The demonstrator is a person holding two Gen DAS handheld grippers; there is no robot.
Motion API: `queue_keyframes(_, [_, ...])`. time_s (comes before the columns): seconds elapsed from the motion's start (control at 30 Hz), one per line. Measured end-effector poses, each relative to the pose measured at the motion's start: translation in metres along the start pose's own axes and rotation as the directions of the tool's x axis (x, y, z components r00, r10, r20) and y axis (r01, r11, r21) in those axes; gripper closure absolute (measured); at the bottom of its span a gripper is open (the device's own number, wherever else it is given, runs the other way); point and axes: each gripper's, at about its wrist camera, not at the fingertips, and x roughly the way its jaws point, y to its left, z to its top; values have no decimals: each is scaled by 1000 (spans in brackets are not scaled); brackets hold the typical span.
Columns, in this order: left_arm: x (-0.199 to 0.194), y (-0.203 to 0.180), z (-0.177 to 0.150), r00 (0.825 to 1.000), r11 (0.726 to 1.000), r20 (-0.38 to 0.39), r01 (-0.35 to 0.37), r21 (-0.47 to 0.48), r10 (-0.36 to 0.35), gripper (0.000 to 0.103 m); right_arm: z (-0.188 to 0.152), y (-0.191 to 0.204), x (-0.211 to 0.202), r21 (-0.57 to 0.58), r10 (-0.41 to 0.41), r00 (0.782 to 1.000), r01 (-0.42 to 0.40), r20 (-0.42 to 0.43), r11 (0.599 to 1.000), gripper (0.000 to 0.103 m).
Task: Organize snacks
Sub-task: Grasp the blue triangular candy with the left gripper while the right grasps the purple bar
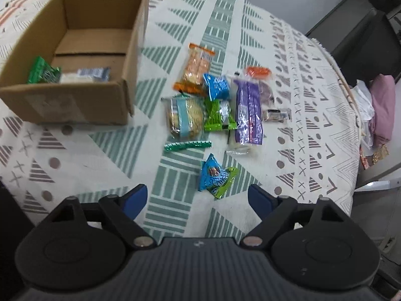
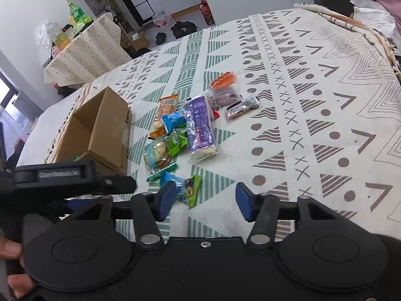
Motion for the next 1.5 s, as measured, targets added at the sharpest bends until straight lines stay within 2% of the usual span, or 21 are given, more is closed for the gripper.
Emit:
queue_keyframes(0.1, [15,-5,0,1000,1000,-27,-15,-16,15,21,4,-7,4,7,4,1000,-4,-10,1000,54])
queue_keyframes(0.37, [46,-18,0,999,999,-23,-43,-27,42,26,9,-23,18,26,24,999,-22,-46,999,54])
queue_keyframes(0.6, [77,-18,-4,997,994,-46,-63,-94,58,43,13,-26,27,-1,20,997,-20,-71,1000,54])
queue_keyframes(0.67, [79,-17,-6,997,992,-28,-68,-107,66,45,16,-27,31,-5,24,997,-25,-76,1000,54])
queue_keyframes(0.73, [78,-18,-6,998,993,-1,-65,-94,65,52,18,-26,36,-13,31,996,-32,-87,999,54])
queue_keyframes(0.8, [80,-20,-5,997,995,12,-73,-75,74,70,20,-23,41,-32,39,995,-43,-91,999,53])
queue_keyframes(0.93, [75,-10,-6,998,993,29,-48,-112,52,74,25,-16,53,-67,43,995,-50,-93,997,53])
queue_keyframes(1.2, [58,15,1,995,975,43,-84,-204,95,75,32,5,77,-132,33,995,-45,-92,990,52])
queue_keyframes(1.33, [50,20,9,992,970,57,-99,-223,114,75,37,11,87,-187,11,998,-22,-60,982,41])
queue_keyframes(1.5, [41,20,12,989,969,82,-105,-224,126,75,44,14,99,-205,7,998,-19,-60,979,36])
